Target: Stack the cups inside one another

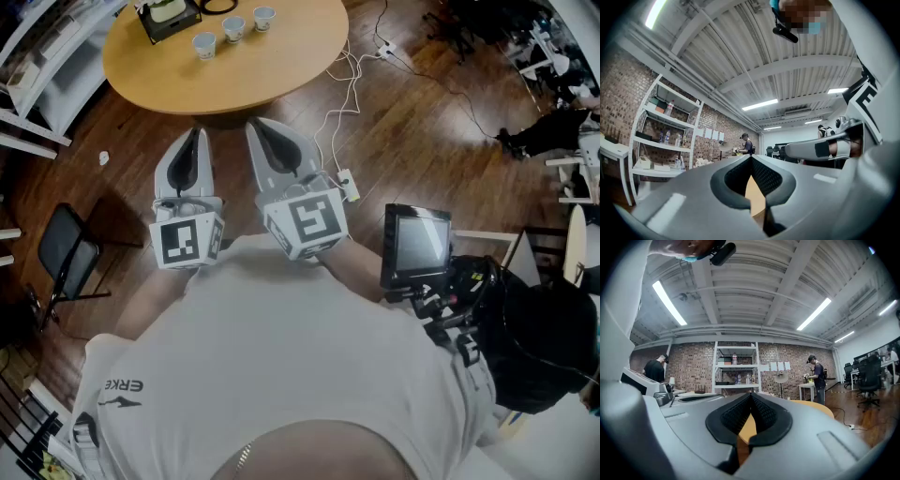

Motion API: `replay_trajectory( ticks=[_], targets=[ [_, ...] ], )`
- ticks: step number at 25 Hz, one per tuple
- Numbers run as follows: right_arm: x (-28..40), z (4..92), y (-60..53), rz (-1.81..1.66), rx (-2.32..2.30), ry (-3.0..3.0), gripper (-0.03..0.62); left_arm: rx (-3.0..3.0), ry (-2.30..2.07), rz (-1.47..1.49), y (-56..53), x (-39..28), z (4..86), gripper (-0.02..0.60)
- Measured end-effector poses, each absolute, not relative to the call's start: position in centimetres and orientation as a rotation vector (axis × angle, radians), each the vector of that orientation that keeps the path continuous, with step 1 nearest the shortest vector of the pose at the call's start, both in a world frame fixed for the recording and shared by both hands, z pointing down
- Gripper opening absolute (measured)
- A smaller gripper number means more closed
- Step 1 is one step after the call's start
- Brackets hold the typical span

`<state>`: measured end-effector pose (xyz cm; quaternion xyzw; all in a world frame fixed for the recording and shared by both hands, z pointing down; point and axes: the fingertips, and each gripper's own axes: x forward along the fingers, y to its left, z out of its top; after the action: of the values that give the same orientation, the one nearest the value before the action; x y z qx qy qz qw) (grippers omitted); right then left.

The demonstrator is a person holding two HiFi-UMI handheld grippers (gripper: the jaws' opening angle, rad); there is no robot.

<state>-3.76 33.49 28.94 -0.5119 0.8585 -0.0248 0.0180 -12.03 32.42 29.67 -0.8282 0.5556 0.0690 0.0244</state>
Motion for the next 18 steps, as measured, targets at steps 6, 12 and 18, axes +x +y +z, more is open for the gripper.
replay_trajectory(
  ticks=[6, 12, 18],
  targets=[
    [-7.0, 28.7, 33.7, -0.079, -1.635, 2.647, 0.014, -2.594, 1.692, 0.223, 32.4, -15.3, 29.4, 0.002],
    [-10.1, 29.5, 35.1, -0.1, -1.735, 2.609, 0.014, -2.667, 1.636, 0.21, 33.2, -18.6, 30.4, 0.002],
    [-11.9, 30.0, 35.4, -0.107, -1.78, 2.594, 0.014, -2.698, 1.617, 0.22, 32.9, -20.5, 31.0, 0.002]
  ],
)
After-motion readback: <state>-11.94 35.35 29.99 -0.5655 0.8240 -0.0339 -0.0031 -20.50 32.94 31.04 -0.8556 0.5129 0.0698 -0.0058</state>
